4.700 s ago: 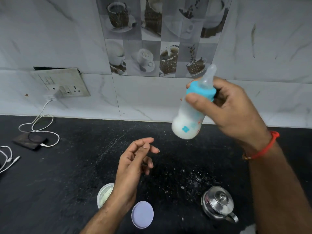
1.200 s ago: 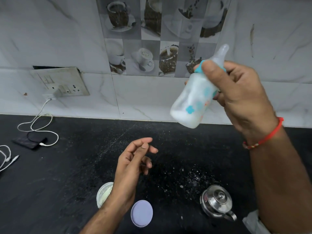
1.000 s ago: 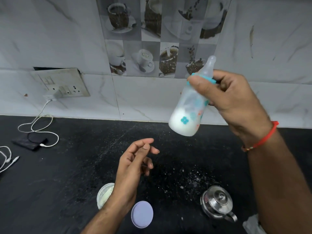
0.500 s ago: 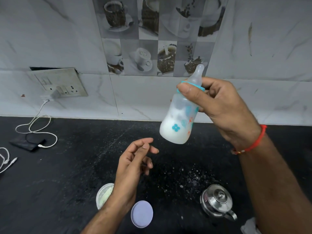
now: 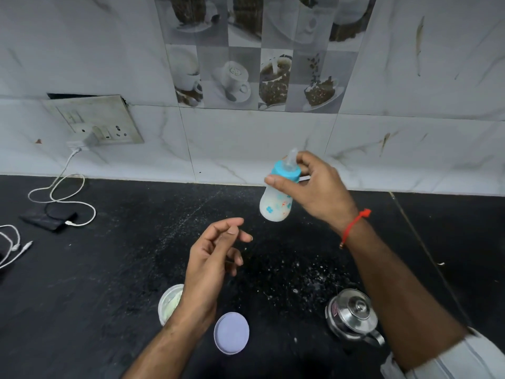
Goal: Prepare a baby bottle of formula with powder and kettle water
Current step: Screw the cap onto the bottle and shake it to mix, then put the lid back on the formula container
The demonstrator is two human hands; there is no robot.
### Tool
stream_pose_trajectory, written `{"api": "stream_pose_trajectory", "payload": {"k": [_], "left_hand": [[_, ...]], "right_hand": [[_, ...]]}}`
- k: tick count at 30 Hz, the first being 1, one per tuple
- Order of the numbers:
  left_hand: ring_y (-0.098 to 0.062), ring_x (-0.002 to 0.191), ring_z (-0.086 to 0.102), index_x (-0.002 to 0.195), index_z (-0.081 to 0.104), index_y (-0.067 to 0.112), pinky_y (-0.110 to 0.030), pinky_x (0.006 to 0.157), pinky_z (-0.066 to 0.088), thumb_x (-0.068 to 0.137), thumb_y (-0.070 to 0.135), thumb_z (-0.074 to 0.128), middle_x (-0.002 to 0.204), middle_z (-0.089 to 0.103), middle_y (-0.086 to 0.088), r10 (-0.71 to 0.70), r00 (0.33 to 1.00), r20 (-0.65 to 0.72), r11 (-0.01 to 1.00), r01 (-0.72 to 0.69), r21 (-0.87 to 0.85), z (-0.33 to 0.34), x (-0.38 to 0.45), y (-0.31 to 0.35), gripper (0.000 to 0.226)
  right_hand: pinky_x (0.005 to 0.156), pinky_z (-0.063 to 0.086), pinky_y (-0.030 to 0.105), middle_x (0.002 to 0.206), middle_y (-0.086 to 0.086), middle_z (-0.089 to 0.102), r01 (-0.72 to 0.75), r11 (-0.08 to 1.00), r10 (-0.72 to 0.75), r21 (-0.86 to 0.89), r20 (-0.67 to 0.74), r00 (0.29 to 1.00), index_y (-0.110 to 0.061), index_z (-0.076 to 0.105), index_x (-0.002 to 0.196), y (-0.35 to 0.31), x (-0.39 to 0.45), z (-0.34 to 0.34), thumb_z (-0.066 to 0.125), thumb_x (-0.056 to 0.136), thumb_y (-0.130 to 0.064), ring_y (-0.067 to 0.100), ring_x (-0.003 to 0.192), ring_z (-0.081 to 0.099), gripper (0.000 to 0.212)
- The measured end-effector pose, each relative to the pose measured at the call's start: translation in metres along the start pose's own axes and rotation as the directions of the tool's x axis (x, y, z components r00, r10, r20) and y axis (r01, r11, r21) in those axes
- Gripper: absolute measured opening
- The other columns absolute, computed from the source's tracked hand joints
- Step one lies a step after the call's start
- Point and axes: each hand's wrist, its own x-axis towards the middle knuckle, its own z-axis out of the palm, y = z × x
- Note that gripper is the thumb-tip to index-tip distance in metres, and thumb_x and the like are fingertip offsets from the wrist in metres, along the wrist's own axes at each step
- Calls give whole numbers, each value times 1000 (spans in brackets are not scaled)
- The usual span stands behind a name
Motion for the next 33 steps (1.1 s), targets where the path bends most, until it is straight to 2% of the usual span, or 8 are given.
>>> {"api": "stream_pose_trajectory", "payload": {"k": [5, 9, 14, 20, 25, 27, 29, 33], "left_hand": [[-13, 58, 52, 112, 72, 20, -28, 54, 37, 101, 20, 58, 90, 76, -1, -20, 999, -45, 999, 21, 29, -5, 3, -6, 18], [-13, 58, 52, 113, 71, 19, -26, 54, 38, 102, 19, 58, 91, 76, -1, -24, 998, -50, 999, 26, 45, -7, 2, -8, 18], [-13, 59, 52, 113, 71, 19, -25, 54, 39, 102, 20, 58, 91, 76, -1, -29, 998, -58, 998, 32, 51, -13, 0, -9, 18], [-10, 58, 53, 112, 72, 20, -25, 54, 39, 102, 19, 57, 90, 76, 1, -30, 996, -80, 997, 35, 64, -19, 1, -12, 18], [-10, 58, 53, 113, 71, 19, -25, 54, 39, 102, 19, 57, 91, 76, 1, -35, 997, -70, 997, 39, 62, -18, 2, -12, 18], [-11, 59, 54, 113, 72, 20, -24, 54, 39, 102, 19, 57, 91, 76, 1, -33, 997, -64, 997, 37, 61, -19, 2, -12, 18], [-11, 60, 54, 113, 72, 20, -24, 55, 39, 102, 19, 57, 92, 76, 1, -31, 998, -59, 997, 35, 66, -20, 3, -11, 18], [-12, 60, 54, 113, 71, 18, -28, 56, 38, 102, 19, 57, 91, 76, 1, -11, 998, -59, 998, 14, 56, -20, 7, -13, 18]], "right_hand": [[88, 54, 33, 104, -6, 72, -59, 978, 78, -201, 84, 993, -20, 67, 112, 63, 7, 43, 82, 70, -59, 15, 96, 66, 59], [93, 38, 24, 120, 6, 62, -99, 946, 162, -310, 184, 969, -14, 67, 121, 115, 6, 79, 88, 72, -40, 21, 110, 57, 59], [100, 43, 29, 123, 8, 59, -185, 928, 271, -323, 245, 931, -10, 64, 124, 154, -8, 102, 88, 75, -30, 19, 110, 54, 58], [99, 44, 31, 125, 7, 57, -224, 936, 289, -272, 231, 929, -13, 61, 126, 166, -15, 106, 88, 75, -28, 16, 108, 51, 60], [101, 37, 25, 137, 7, 47, -229, 943, 295, -240, 293, 909, -20, 47, 144, 165, -21, 96, 89, 74, -29, 23, 126, 51, 82], [107, 34, 28, 145, 8, 41, -211, 952, 270, -222, 282, 921, -21, 39, 150, 159, -25, 89, 88, 75, -31, 21, 134, 46, 90], [112, 33, 33, 149, 8, 38, -176, 962, 222, -207, 225, 949, -22, 36, 153, 149, -30, 81, 85, 79, -31, 19, 136, 42, 90], [105, 36, 28, 136, 6, 49, -35, 987, 39, -159, 20, 999, -21, 48, 144, 125, -47, 71, 79, 85, -24, 18, 125, 48, 67]]}}
